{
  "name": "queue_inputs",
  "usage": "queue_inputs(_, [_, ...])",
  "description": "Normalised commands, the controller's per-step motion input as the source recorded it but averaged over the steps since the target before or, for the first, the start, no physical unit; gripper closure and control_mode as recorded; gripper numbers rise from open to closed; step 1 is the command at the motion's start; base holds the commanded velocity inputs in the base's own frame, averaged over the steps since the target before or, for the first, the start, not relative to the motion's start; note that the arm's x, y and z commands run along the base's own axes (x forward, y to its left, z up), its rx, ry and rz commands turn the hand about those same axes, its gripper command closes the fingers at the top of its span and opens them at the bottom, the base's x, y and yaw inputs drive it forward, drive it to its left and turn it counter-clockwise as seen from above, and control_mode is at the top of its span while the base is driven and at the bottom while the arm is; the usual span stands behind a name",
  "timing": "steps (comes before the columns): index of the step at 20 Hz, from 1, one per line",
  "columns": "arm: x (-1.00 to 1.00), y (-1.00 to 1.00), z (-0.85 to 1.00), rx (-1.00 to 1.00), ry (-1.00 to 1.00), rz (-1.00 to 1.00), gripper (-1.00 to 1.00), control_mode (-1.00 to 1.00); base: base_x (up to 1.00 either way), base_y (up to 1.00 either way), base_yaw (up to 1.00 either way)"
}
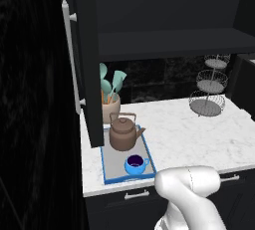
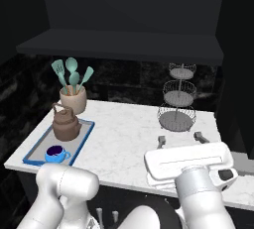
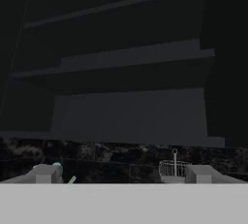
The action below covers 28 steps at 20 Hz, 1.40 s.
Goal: Pick the kettle from the counter and place it on the tray. Then pick the mug from the cabinet and place it on the tray. Then close the cabinet doors.
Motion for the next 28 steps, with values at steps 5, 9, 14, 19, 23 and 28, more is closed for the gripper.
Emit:
queue_inputs(5, [0.0,-0.5,-0.04,0.06,0.0,-0.13,-1.0,-1.0,0.0,0.0,0.0])
queue_inputs(9, [0.0,-0.39,-0.2,0.0,0.01,-0.05,-1.0,-1.0,0.0,0.0,0.0])
queue_inputs(14, [0.0,-0.44,0.0,0.0,0.0,0.0,-1.0,-1.0,0.0,0.0,0.0])
queue_inputs(19, [0.0,-0.43,0.0,0.0,0.0,0.0,-1.0,-1.0,0.0,0.0,0.0])
queue_inputs(23, [0.0,-0.34,0.09,-0.05,0.0,0.01,-1.0,-1.0,0.0,0.0,0.0])
queue_inputs(28, [0.0,-0.27,0.25,-0.16,0.0,0.0,-1.0,-1.0,0.0,0.0,0.0])
